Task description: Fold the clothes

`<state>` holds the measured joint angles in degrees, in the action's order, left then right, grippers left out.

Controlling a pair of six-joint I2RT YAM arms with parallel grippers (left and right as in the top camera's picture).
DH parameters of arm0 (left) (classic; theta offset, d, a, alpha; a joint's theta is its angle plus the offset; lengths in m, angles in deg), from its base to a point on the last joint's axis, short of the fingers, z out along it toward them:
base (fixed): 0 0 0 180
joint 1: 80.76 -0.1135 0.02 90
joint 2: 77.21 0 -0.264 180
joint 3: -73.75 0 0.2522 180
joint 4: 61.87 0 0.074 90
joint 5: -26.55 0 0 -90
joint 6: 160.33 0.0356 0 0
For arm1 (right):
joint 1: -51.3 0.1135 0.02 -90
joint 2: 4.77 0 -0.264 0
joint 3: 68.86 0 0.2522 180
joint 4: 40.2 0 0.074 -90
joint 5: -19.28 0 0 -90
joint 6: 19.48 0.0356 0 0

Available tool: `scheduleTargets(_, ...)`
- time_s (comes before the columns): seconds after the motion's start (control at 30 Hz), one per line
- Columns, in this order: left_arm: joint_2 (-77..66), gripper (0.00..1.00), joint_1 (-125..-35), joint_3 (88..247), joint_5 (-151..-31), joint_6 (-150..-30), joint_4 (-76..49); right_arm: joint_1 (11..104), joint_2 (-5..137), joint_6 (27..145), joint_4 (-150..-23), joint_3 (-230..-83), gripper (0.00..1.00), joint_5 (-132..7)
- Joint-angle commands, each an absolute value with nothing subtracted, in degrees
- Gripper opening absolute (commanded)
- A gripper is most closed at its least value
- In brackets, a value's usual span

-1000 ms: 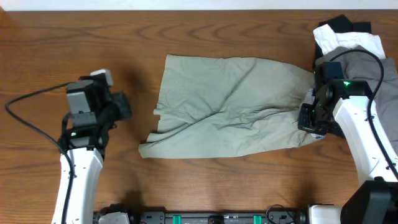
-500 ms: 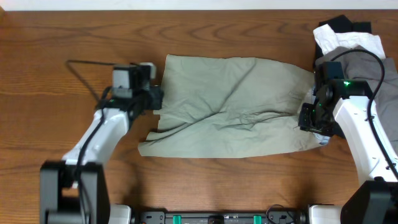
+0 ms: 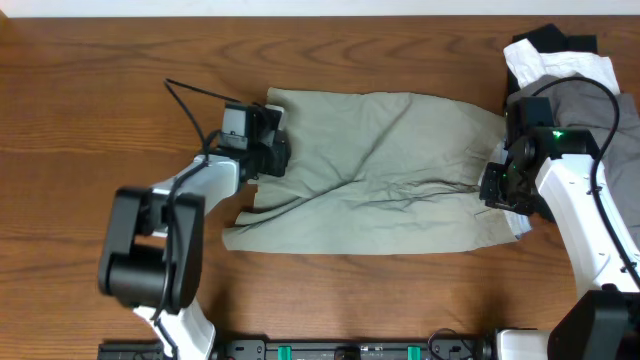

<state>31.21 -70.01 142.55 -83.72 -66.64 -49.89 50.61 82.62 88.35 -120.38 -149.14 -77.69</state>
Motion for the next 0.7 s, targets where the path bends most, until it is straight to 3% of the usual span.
scheduleTargets(0.0,35.45,0.35,-69.79,143.52,-83.94,-65.83,-51.70,50.26,82.54,88.46,-120.38,-149.31,0.29,-76.11)
scheduleTargets(0.33,46.42,0.35,-71.02,149.88,-78.69,-70.18,-62.39,51.70,82.54,88.04,-120.20,-149.31,0.28,-71.94)
scheduleTargets(0.67,52.35,0.34,-75.41,170.05,-80.42,-76.22,-55.00,54.74,82.54,88.06,-119.96,-149.31,0.29,-71.79)
